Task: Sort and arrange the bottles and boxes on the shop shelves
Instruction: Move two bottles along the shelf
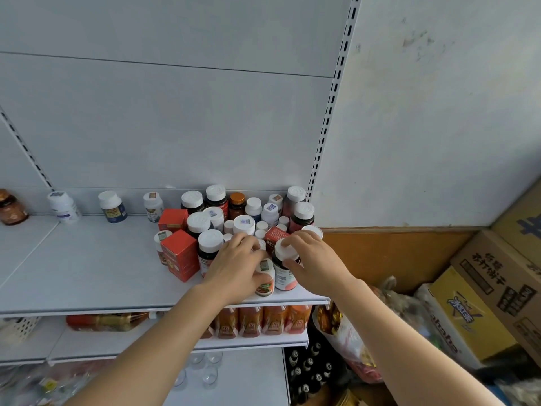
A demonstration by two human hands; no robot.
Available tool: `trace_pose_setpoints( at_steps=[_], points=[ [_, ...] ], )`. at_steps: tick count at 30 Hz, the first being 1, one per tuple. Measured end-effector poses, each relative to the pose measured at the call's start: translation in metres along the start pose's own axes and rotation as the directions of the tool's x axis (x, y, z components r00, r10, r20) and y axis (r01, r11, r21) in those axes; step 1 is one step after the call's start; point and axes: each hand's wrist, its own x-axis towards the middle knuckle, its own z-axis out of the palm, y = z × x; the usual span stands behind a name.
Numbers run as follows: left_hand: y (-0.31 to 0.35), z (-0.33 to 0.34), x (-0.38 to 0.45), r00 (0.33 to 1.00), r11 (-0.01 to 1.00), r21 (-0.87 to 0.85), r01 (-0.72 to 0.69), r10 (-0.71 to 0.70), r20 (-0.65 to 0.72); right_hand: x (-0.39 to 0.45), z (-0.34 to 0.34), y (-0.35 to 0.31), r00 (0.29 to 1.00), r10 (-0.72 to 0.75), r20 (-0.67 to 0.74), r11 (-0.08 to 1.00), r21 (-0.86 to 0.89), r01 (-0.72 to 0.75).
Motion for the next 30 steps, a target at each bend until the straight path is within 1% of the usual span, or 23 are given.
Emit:
trace_pose_setpoints(
  at_steps=[2, 3, 6, 8, 11, 14, 19, 22, 26, 28, 30],
  points=[
    [0.002, -0.009, 0.003, 1.000, 0.999, -0.044, 0.024, -0.023, 0.015, -0.001, -0.011, 0.000, 1.000, 0.007, -0.010, 0.998, 0.058, -0.006],
    [0.002, -0.014, 0.004, 0.999, 0.995, -0.094, 0.041, -0.039, 0.024, -0.001, -0.017, 0.000, 1.000, 0.017, -0.014, 0.995, 0.096, -0.016],
    [0.007, -0.035, 0.004, 0.990, 0.937, -0.319, 0.141, -0.135, 0.042, -0.003, -0.037, 0.001, 0.998, 0.047, -0.034, 0.974, 0.225, -0.038],
    [0.010, -0.046, 0.004, 0.983, 0.885, -0.433, 0.172, -0.180, 0.022, -0.002, -0.050, 0.000, 0.993, 0.088, -0.076, 0.945, 0.321, -0.059],
    [0.012, -0.056, 0.004, 0.976, 0.828, -0.537, 0.161, -0.216, -0.041, 0.000, -0.066, -0.007, 0.982, 0.150, -0.112, 0.895, 0.437, -0.087],
    [0.012, -0.063, 0.003, 0.967, 0.794, -0.589, 0.151, -0.243, -0.080, 0.002, -0.076, -0.015, 0.977, 0.166, -0.135, 0.872, 0.483, -0.082],
    [0.013, -0.074, -0.008, 0.955, 0.733, -0.661, 0.164, -0.285, -0.079, 0.005, -0.080, -0.029, 0.976, 0.165, -0.142, 0.874, 0.480, -0.078],
    [0.007, -0.080, -0.017, 0.945, 0.708, -0.678, 0.197, -0.321, -0.061, 0.007, -0.077, -0.039, 0.980, 0.164, -0.116, 0.873, 0.480, -0.090],
    [-0.006, -0.091, -0.034, 0.928, 0.684, -0.692, 0.233, -0.368, -0.051, 0.013, -0.073, -0.060, 0.983, 0.143, -0.117, 0.872, 0.485, -0.069],
    [-0.012, -0.097, -0.047, 0.919, 0.664, -0.709, 0.236, -0.390, -0.060, 0.016, -0.072, -0.074, 0.985, 0.133, -0.110, 0.870, 0.489, -0.063],
    [-0.020, -0.103, -0.061, 0.910, 0.667, -0.707, 0.235, -0.407, -0.081, 0.021, -0.071, -0.090, 0.988, 0.124, -0.095, 0.867, 0.495, -0.061]
  ],
)
